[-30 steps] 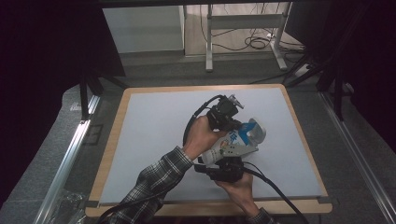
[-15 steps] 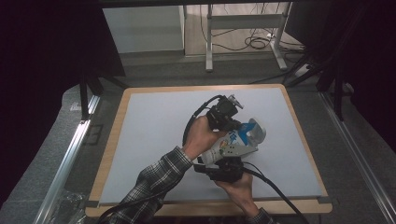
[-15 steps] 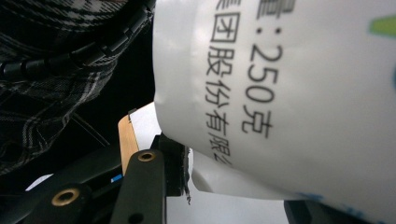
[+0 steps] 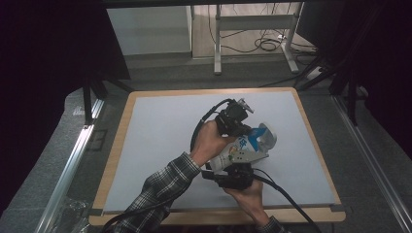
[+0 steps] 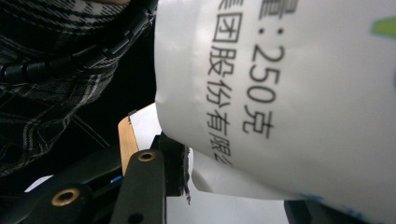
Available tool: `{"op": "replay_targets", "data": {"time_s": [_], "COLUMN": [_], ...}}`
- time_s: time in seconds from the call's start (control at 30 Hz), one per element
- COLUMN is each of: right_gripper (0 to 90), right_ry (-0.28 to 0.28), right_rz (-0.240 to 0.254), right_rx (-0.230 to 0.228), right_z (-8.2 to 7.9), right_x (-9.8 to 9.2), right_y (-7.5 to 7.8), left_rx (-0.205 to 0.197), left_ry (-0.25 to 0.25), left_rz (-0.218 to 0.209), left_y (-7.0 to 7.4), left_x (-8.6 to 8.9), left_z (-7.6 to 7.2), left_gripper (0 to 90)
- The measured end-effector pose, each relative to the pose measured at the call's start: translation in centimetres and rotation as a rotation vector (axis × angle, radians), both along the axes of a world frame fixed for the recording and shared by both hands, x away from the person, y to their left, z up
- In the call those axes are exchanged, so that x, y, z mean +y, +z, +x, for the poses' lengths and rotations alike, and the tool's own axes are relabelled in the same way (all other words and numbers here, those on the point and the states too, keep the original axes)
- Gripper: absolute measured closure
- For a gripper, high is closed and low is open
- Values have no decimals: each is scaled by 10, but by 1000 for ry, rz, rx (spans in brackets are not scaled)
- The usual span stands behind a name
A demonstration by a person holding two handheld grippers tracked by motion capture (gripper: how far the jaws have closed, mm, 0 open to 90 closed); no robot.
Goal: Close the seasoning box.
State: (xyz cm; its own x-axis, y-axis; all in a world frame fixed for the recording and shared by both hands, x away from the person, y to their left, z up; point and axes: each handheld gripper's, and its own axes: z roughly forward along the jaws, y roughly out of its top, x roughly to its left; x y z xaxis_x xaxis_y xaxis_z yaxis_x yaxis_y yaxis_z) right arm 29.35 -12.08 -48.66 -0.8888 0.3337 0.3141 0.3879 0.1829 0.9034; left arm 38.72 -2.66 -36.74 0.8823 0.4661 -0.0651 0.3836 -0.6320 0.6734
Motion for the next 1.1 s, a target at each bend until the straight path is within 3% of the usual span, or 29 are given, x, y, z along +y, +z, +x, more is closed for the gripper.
{"op": "replay_targets", "data": {"time_s": [1.1], "right_gripper": [619], "right_ry": [-1], "right_rz": [9], "right_rx": [-3], "right_z": [0], "right_x": [1], "right_y": [1], "left_rx": [-1], "left_ry": [-2], "left_rz": [6], "left_y": [1], "left_x": [-1], "left_z": [0], "left_gripper": [894]}}
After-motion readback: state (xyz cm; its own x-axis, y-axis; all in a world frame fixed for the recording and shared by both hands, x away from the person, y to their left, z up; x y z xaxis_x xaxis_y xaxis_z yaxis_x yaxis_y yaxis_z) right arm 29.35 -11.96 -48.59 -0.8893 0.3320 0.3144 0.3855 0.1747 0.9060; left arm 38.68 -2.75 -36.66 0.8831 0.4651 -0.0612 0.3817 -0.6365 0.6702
